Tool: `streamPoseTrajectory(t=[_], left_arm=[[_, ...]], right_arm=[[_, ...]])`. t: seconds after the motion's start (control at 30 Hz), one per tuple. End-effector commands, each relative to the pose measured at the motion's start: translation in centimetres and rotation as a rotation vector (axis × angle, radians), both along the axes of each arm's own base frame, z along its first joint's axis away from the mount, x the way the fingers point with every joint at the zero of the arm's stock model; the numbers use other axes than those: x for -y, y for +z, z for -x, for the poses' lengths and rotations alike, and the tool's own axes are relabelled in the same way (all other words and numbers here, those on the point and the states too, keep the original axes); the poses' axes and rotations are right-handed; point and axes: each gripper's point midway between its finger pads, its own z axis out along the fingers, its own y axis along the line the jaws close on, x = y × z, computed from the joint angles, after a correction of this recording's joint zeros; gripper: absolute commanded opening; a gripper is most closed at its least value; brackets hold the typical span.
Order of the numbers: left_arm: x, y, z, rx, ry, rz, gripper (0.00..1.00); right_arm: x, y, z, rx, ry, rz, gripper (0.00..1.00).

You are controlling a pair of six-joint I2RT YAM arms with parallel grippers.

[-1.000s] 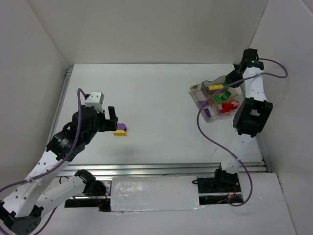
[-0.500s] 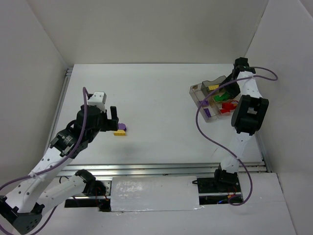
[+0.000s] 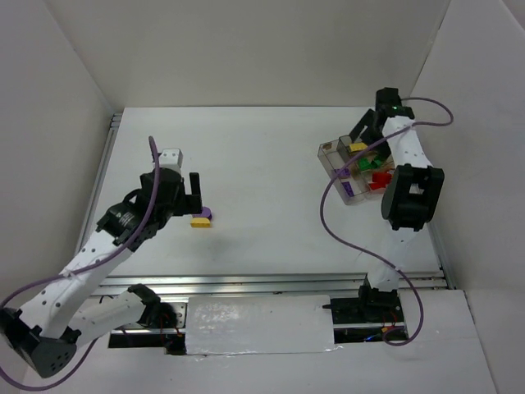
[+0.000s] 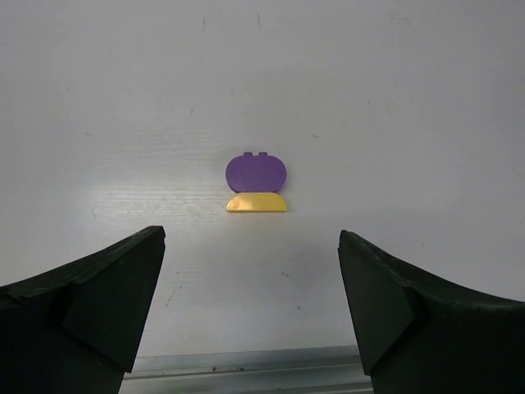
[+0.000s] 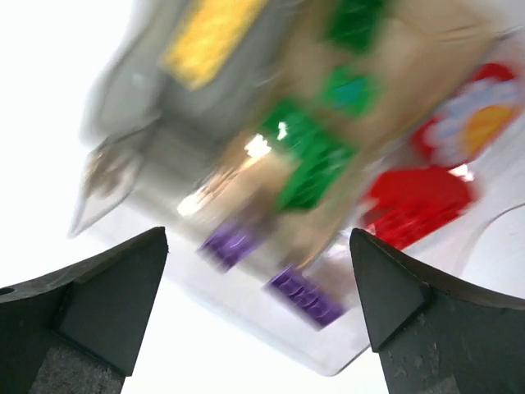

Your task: Sort the legos into containers by color

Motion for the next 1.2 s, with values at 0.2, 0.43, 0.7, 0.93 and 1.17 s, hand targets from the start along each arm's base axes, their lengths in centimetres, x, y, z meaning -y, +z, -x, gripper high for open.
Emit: streamPoseTrajectory(t=[0.2,0.43,0.7,0.93,1.17], left_arm=[[2.4,-6.7,-3.8,-0.282,0.157,0.056,1.0],[1.4,-14.2,-5.2,-0.421,0.228,0.073,0.97],[2.6,-17.6,-5.9,-0.48,0.137,0.043,0.95],[1.9,-20.9,-4.4,-0.575,0.182,0.007,0.92],[1.5,-22.5,-2.7,-0.615,0.213,-0.017,0.82]], right_arm=[[-18.5,13.2,7.6,0.394,0.455,-0.006,1.0],[-23.3,13.5,14.0,0.475,0.674,-0.178,1.0],[-26.0,14.9,17.8,0.525,0.82,-0.275,1.0],[-26.4,15.4,18.7,0.554,0.839,-0.295,0.99],[-26.0,15.3,19.0,0.551,0.828,-0.283,1.0]])
